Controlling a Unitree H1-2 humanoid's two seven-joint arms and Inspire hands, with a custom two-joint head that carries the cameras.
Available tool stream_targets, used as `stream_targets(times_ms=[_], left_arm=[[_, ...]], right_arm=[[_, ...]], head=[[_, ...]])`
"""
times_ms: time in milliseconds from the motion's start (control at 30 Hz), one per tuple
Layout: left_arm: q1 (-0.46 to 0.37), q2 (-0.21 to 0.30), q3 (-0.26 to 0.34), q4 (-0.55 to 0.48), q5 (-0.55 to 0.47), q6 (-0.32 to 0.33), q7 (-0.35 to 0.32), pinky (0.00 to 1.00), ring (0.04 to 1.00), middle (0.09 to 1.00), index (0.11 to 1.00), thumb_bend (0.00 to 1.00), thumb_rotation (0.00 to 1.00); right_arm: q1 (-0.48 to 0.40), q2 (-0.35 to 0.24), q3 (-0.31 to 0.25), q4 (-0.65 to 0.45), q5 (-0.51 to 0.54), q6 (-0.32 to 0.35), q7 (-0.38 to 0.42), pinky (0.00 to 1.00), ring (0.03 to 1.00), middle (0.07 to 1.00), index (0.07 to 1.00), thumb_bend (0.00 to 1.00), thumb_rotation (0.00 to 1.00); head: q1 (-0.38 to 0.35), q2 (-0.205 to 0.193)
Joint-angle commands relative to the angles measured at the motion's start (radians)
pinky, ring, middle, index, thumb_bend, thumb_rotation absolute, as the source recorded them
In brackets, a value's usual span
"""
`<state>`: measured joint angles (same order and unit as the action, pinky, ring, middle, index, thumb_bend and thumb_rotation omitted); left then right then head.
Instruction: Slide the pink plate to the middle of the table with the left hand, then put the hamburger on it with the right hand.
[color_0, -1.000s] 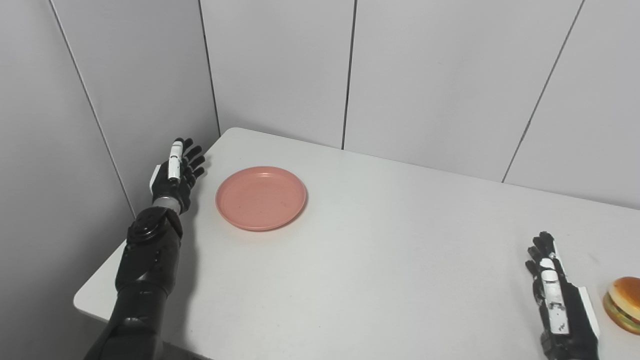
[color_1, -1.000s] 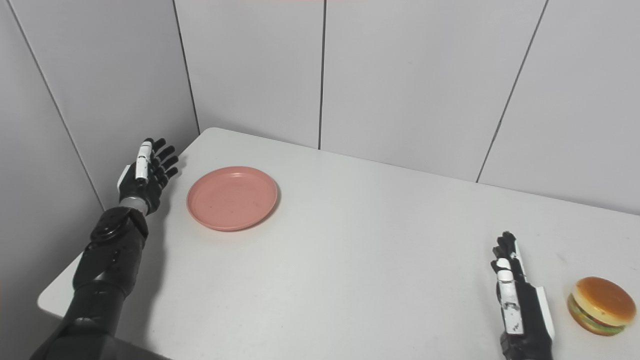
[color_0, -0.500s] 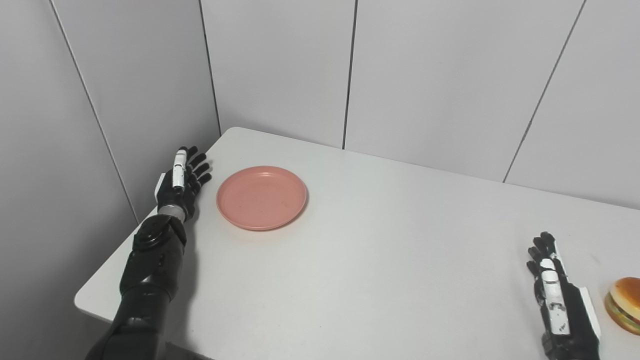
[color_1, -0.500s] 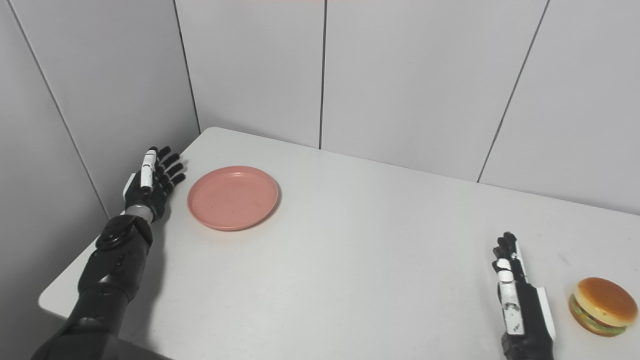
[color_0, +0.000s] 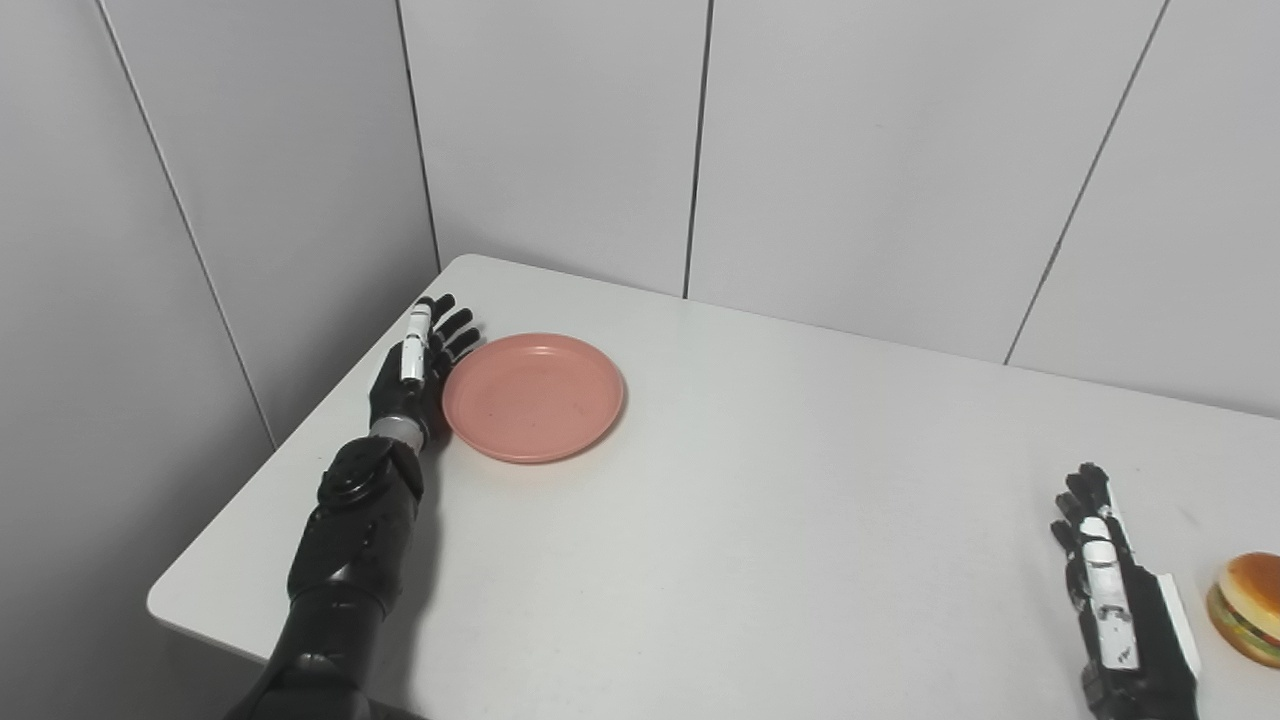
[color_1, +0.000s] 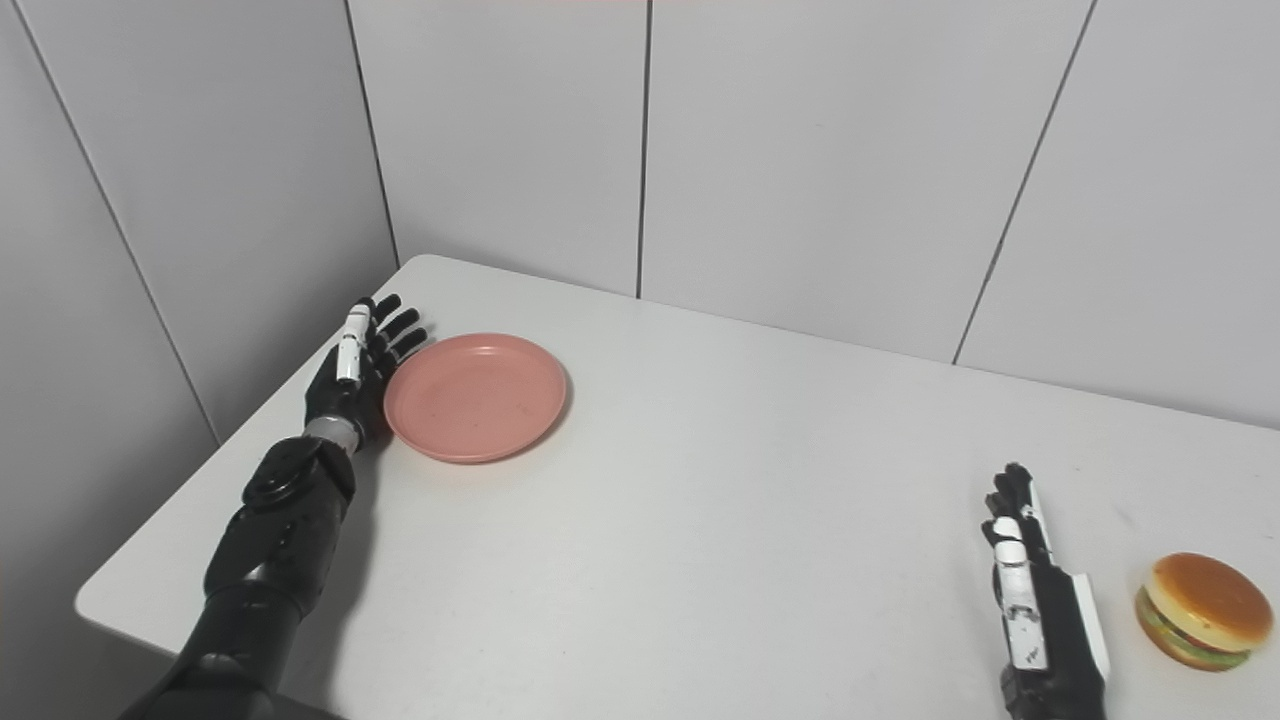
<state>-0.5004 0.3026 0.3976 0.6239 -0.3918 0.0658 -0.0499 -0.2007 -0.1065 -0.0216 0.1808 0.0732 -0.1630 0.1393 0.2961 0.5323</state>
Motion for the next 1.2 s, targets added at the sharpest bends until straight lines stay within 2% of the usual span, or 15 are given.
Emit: stream_targets(times_ms=[0, 500, 900, 1167], left_arm=[[-0.011, -0.003, -0.005, -0.013, -0.021, 0.021, -0.023, 0.93, 0.895, 0.892, 0.883, 0.36, 1.00], [0.009, -0.063, -0.011, -0.048, -0.047, 0.066, -0.034, 0.91, 0.883, 0.884, 0.879, 0.33, 1.00], [0.016, -0.112, -0.055, -0.057, -0.063, 0.090, -0.073, 0.90, 0.878, 0.878, 0.871, 0.34, 1.00], [0.011, -0.146, -0.074, -0.063, -0.065, 0.111, -0.072, 0.90, 0.880, 0.882, 0.872, 0.36, 1.00]], right_arm=[[0.062, 0.014, 0.007, 0.030, -0.002, 0.000, -0.006, 1.00, 0.987, 0.988, 1.000, 0.15, 1.00], [0.064, 0.026, 0.010, 0.021, -0.024, 0.001, -0.021, 1.00, 0.987, 0.981, 0.989, 0.19, 1.00], [0.068, 0.042, 0.021, -0.003, -0.043, 0.031, -0.041, 1.00, 0.979, 0.978, 0.988, 0.20, 1.00], [0.073, 0.046, 0.031, -0.017, -0.064, 0.039, -0.056, 1.00, 0.972, 0.973, 0.984, 0.23, 1.00]], head=[[0.000, 0.002], [-0.037, 0.024], [-0.086, 0.045], [-0.107, 0.059]])
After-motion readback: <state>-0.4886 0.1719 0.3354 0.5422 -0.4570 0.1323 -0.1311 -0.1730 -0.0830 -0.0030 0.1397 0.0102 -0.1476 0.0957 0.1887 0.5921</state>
